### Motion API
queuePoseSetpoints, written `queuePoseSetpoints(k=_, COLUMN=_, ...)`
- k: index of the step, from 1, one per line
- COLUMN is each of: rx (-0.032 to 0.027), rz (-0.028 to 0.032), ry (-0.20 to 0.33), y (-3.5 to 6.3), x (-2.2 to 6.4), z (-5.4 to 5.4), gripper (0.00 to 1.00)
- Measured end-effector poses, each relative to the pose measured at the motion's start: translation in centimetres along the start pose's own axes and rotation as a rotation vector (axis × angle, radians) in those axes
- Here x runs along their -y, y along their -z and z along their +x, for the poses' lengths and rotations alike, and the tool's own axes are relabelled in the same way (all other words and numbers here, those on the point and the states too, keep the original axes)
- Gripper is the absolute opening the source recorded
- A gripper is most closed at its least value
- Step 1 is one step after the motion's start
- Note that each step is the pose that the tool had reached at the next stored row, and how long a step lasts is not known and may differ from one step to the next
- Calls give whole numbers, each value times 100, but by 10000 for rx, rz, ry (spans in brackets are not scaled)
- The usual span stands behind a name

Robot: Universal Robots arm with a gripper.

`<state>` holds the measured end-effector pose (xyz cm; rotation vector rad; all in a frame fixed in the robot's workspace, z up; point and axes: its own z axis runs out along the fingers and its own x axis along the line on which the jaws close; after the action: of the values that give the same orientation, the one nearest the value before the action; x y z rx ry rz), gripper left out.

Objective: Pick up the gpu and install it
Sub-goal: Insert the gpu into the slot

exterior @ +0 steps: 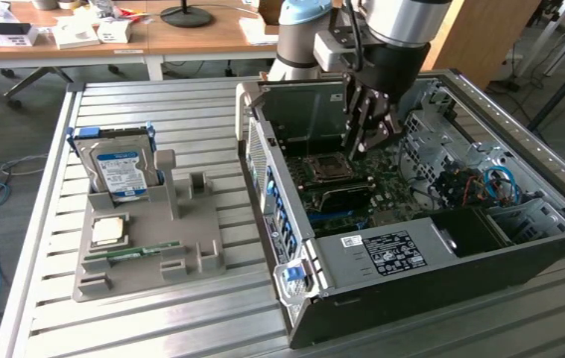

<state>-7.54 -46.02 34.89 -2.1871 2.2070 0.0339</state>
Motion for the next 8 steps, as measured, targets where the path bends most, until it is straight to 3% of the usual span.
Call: queuePoseSetpoints(k=8, rx=-1, rz=0, ry=0, y=-133, x=-1, z=6, gripper=34)
